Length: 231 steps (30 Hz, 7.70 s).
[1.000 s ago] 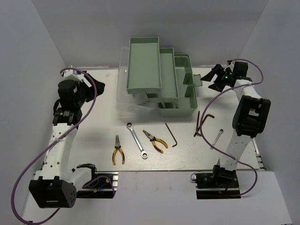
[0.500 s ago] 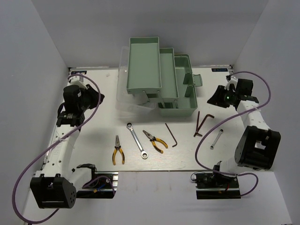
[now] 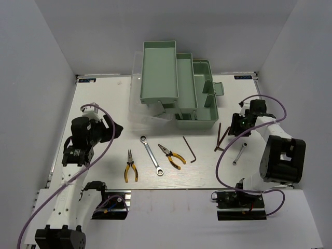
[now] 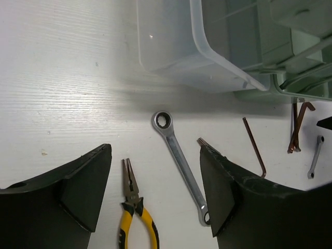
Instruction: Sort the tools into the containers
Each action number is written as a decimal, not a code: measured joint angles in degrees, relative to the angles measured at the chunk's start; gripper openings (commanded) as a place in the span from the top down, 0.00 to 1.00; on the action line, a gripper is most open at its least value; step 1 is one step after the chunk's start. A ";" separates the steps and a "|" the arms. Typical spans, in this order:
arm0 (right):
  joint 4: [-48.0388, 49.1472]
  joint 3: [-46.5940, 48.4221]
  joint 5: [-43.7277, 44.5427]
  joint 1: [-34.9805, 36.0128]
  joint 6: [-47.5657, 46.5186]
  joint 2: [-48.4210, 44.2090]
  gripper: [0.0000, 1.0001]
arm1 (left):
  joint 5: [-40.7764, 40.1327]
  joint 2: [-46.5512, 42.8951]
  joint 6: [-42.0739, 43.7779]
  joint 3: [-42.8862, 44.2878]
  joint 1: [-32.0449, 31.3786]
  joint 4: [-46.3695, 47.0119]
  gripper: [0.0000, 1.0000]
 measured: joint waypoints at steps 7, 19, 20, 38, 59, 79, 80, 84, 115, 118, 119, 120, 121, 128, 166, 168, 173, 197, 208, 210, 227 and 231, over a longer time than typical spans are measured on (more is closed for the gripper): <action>1.36 0.17 5.07 2.82 2.67 5.64 0.54 | 0.00 -8.02 1.51 -3.08 0.00 -1.27 0.20; 2.73 1.84 6.45 5.25 7.08 7.93 0.55 | -0.13 -12.94 2.56 -3.78 -0.15 -2.43 0.20; 2.69 1.97 6.29 5.27 7.30 7.93 0.55 | -0.15 -12.94 2.58 -3.93 -0.15 -2.45 0.20; 1.44 10.38 13.27 9.51 11.72 15.43 0.57 | -0.07 -13.42 2.75 -4.33 -0.22 -2.54 0.20; -0.44 12.04 19.30 10.03 14.32 17.40 1.00 | -0.09 -13.94 2.78 -4.35 -0.24 -2.54 0.21; 1.77 19.85 15.32 10.47 6.62 0.52 1.00 | 5.11 -13.16 3.39 -5.68 -1.11 -0.28 0.60; 1.18 21.35 14.05 10.49 6.51 0.24 1.00 | 6.40 -12.94 3.67 -5.99 -1.36 0.39 0.67; -0.66 30.47 6.64 12.28 7.06 4.02 1.00 | 12.28 -10.64 4.72 -6.82 -2.25 2.86 0.96; -0.42 21.90 14.16 18.86 -0.90 -4.83 1.00 | 13.51 8.28 6.67 -6.99 -7.17 1.38 0.83; -2.82 13.49 14.84 18.14 -1.95 -4.70 0.76 | 13.31 9.22 6.71 -6.99 -7.91 0.63 0.61; -3.74 10.58 14.62 18.10 -2.25 -4.04 0.72 | 13.38 9.18 6.69 -6.99 -8.15 0.63 0.56; -4.87 8.28 14.25 18.10 -2.45 -3.32 0.68 | 13.33 9.09 6.62 -6.99 -8.28 0.63 0.51; -6.25 6.43 13.66 18.10 -2.54 -2.32 0.65 | 13.31 9.01 6.60 -6.99 -8.39 0.61 0.48; -4.13 3.10 10.86 18.27 -0.87 2.64 0.60 | 13.29 8.28 6.56 -6.99 -9.01 0.61 0.43; 7.06 -4.96 14.78 17.86 5.95 3.17 1.00 | 15.72 9.20 3.72 -0.70 -17.25 4.55 0.62; 3.74 -5.11 13.33 17.64 4.37 1.27 1.00 | 15.54 11.23 3.41 0.09 -19.87 5.14 0.58; -5.46 -2.93 9.79 17.53 0.09 -8.55 1.00 | 12.55 17.73 2.47 2.08 -27.74 6.36 0.45; -11.98 34.45 -5.05 18.25 0.17 6.88 1.00 | -7.85 48.81 -3.37 21.03 -53.18 14.27 0.41; -12.02 59.43 -3.23 21.16 2.10 33.14 0.36 | -19.91 64.52 -7.96 35.45 -59.52 10.29 0.38; -11.91 57.96 -2.86 21.33 2.14 32.57 0.40 | -21.97 65.31 -9.22 36.02 -59.58 8.98 0.38; -1.20 13.99 2.45 13.31 6.36 -6.27 0.53 | -31.43 78.27 -21.57 48.54 -61.64 -3.48 0.45; -0.63 8.61 1.36 10.97 7.04 -9.66 0.53 | -32.83 78.51 -23.69 49.31 -61.99 -5.18 0.46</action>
